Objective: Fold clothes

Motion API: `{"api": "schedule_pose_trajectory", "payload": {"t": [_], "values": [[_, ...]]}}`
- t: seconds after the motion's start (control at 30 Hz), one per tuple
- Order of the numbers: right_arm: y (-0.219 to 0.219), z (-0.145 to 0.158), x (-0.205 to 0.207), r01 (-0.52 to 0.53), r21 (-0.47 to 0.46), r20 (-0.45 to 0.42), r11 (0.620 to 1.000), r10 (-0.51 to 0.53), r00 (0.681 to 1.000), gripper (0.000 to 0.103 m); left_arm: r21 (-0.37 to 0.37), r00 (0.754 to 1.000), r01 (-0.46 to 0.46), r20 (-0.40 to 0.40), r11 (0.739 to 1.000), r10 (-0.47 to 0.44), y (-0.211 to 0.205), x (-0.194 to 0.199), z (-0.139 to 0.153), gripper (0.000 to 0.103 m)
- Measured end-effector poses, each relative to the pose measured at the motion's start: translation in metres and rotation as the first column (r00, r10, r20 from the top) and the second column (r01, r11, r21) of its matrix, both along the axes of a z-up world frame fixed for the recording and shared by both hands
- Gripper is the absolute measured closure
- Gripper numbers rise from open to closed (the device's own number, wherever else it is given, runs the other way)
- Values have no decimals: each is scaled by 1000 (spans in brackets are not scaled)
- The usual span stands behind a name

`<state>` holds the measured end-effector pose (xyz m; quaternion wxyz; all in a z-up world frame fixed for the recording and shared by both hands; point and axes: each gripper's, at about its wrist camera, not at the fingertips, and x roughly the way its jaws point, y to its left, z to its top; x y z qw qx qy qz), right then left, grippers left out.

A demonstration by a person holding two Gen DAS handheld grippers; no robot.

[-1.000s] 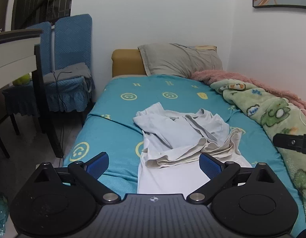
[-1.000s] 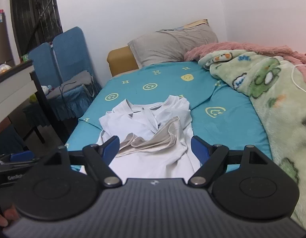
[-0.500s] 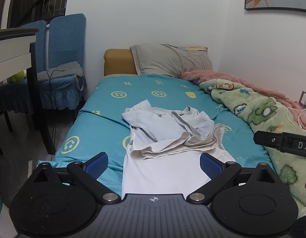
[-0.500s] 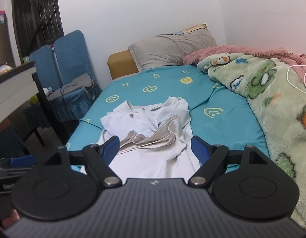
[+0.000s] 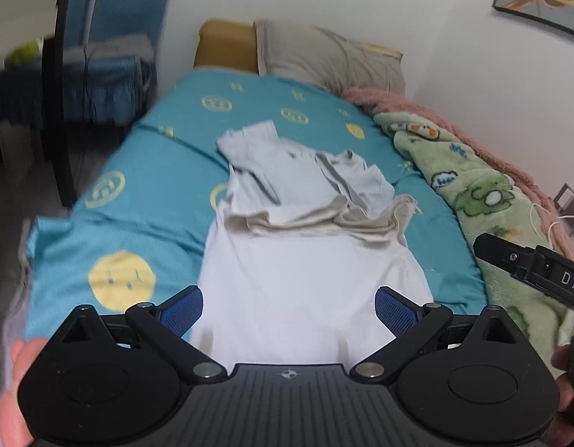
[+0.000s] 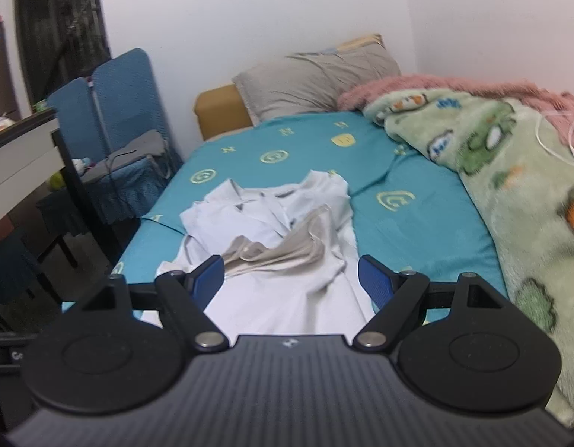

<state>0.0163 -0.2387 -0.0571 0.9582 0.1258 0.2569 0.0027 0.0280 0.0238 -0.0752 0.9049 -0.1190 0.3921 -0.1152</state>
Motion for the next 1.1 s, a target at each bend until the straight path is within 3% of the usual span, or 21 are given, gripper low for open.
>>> {"api": "schedule_pose_trajectory", "payload": {"t": [0.1,0.2,0.33,0.43,0.6,0.7,0.8,0.93,1.1], "values": [[-12,-6,0,29,98,-63,995,-23,998,22,-65,995,7,-98,998,-13,3,7,-11,3],[-27,-19,1,65,252,-140,966,-30,990,22,-157,980,4,-198,988,-35,7,15,-27,4],[-41,-48,3,129,491,-269,862,9,963,22,-296,938,-27,-338,955,-78,9,27,-58,4],[-44,-68,4,175,598,-339,782,48,940,21,-368,902,-77,-423,927,-92,9,36,-81,5],[-38,-97,9,244,704,-422,667,117,899,21,-469,896,-197,-442,861,-35,25,45,-94,5],[-31,-115,14,293,727,-474,621,145,868,21,-494,903,-242,-429,835,8,33,49,-95,6],[-26,-128,16,337,730,-505,594,138,852,21,-492,910,-250,-414,834,29,35,53,-93,6],[-29,-131,17,367,745,-495,557,91,864,22,-474,916,-237,-400,848,31,30,56,-92,7],[-40,-129,11,416,732,-484,539,-18,875,25,-461,921,-224,-389,859,31,28,57,-91,7]]}}
